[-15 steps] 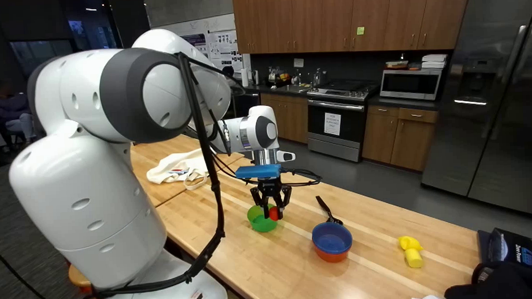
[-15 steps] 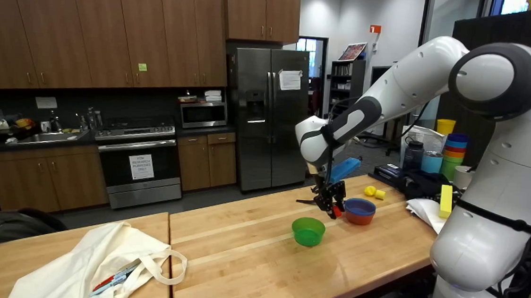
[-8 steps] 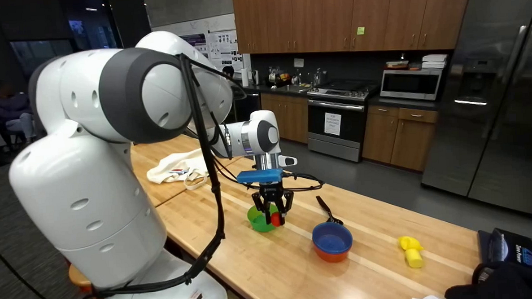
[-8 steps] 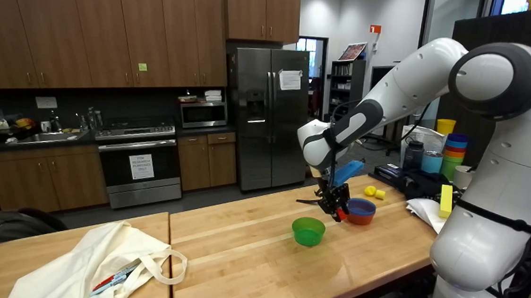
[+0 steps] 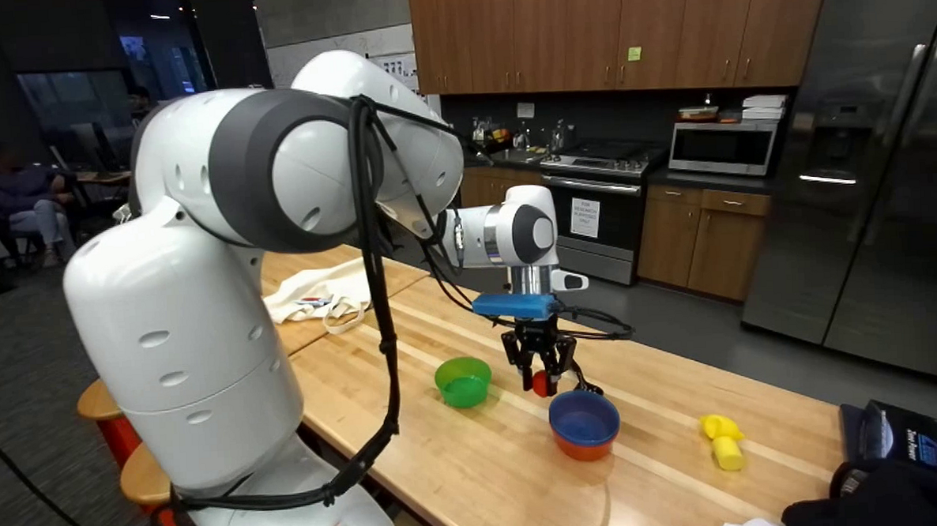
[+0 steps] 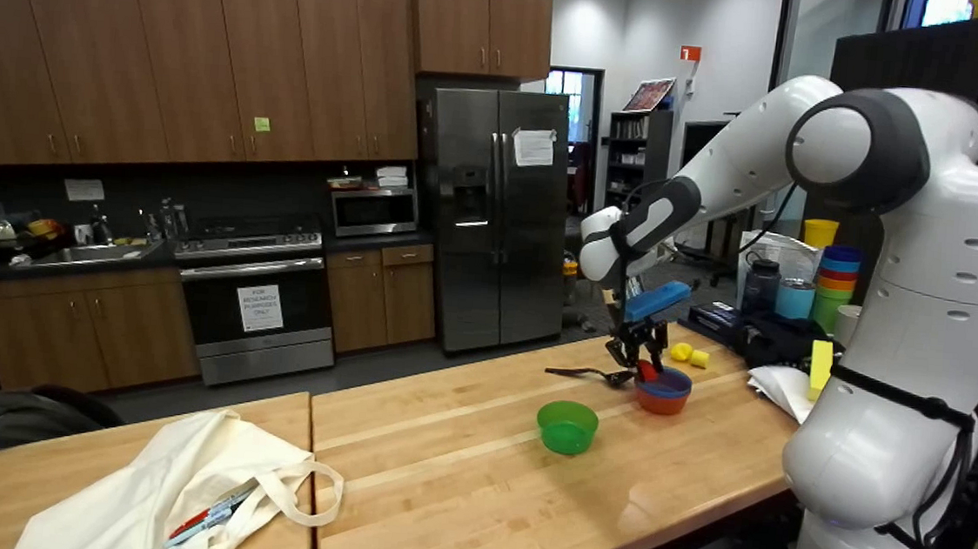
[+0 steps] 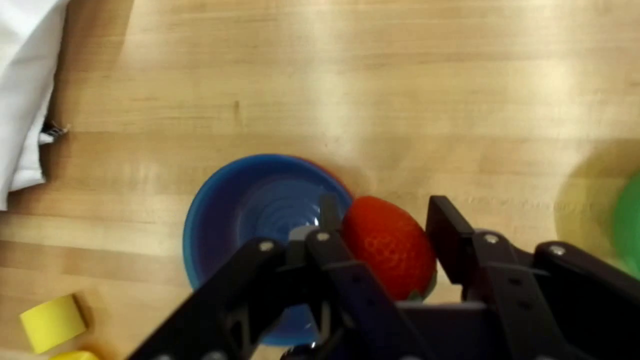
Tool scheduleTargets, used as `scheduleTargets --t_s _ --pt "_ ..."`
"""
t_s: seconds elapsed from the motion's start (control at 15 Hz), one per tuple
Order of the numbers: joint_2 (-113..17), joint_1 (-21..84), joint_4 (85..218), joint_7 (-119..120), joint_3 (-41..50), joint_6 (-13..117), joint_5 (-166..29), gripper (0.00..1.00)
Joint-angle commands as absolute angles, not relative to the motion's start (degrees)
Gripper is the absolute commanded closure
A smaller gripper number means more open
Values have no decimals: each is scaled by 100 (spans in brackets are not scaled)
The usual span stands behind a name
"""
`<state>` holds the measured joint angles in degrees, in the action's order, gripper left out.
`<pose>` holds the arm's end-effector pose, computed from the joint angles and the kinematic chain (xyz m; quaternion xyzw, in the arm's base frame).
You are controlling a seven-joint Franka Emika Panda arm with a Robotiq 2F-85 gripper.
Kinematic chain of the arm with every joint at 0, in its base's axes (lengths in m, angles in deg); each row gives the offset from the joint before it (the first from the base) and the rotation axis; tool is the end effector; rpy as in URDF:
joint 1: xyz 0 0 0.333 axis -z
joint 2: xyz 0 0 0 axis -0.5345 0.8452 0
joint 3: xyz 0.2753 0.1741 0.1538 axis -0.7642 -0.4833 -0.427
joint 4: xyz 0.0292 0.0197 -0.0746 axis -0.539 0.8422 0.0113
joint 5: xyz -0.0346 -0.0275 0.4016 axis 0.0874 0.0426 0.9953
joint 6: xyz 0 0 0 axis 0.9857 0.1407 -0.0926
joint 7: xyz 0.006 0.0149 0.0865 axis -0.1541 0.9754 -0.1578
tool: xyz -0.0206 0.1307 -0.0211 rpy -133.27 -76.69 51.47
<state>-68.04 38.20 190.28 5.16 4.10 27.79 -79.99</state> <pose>0.4605 -0.0993 0.3684 0.9777 -0.0999 -0.1498 0.1085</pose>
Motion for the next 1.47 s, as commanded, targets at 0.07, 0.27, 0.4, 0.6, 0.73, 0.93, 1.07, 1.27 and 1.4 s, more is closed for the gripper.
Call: scheduleTargets --t_s 0.07,0.27,0.4,0.6,0.73,0.93,1.07,1.27,1.4 --pt "-6342 3732 17943 1043 407 2513 -8042 78" --pt "-6210 3605 17673 1275 346 2512 -8055 78" --pt "-6186 3505 17652 1315 300 2538 -8066 78" --pt "-6270 3343 17892 1265 200 2609 -8120 78" --pt "-6338 3230 18097 1229 114 2662 -8165 78" --pt "-6380 3089 18318 1220 -7 2671 -8229 78" --pt "-6362 3012 18393 1291 -73 2532 -8285 78" --pt "-6298 2941 18393 1436 -131 2058 -8333 78" --pt "-6286 2915 18403 1516 -155 1885 -8411 78"
